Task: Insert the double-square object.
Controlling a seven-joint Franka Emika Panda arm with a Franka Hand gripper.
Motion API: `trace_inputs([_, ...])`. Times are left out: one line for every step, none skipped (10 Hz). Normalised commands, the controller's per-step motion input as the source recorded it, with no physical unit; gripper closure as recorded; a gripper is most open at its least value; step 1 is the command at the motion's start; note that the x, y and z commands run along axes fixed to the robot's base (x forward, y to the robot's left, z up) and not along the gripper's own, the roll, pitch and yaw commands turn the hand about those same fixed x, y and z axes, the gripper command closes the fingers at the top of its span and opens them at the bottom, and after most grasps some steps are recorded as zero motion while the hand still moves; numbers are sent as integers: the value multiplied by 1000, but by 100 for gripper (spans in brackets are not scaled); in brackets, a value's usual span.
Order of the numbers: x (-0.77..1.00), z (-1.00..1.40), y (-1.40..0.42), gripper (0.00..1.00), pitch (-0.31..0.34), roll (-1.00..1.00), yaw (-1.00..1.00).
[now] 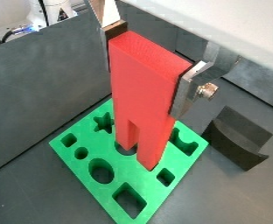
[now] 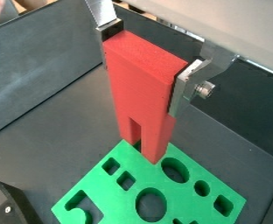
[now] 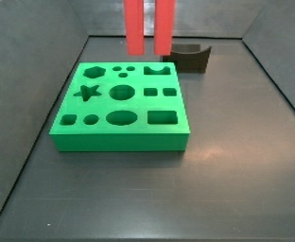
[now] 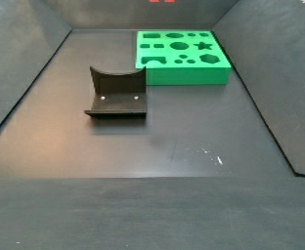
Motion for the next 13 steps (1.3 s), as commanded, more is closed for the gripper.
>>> trace_inputs([246,-131,0,100,0,1,40])
trace_inputs([597,-474,14,100,0,96,23])
trace_inputs([506,-620,183,100,-13,86,123])
trace_inputs([246,-826,269,100,-93,61,183])
trace_inputs([20,-943,363,100,-101,93,223])
trace_inputs([0,-1000,343,100,-100,70,203])
trace_inputs([-17,-1000,200,100,-117,51,49])
trace_inputs([-51,-429,134,100,-20,0,0])
trace_inputs([11,-140,63,100,0,-59,0])
trace_inputs([0,-97,6,100,-20,-59,0])
trace_inputs([0,-63,66,100,0,-44,0])
trace_inputs([66,-214,103,100,0,0,0])
trace_inputs([194,-291,77,100,0,49,0])
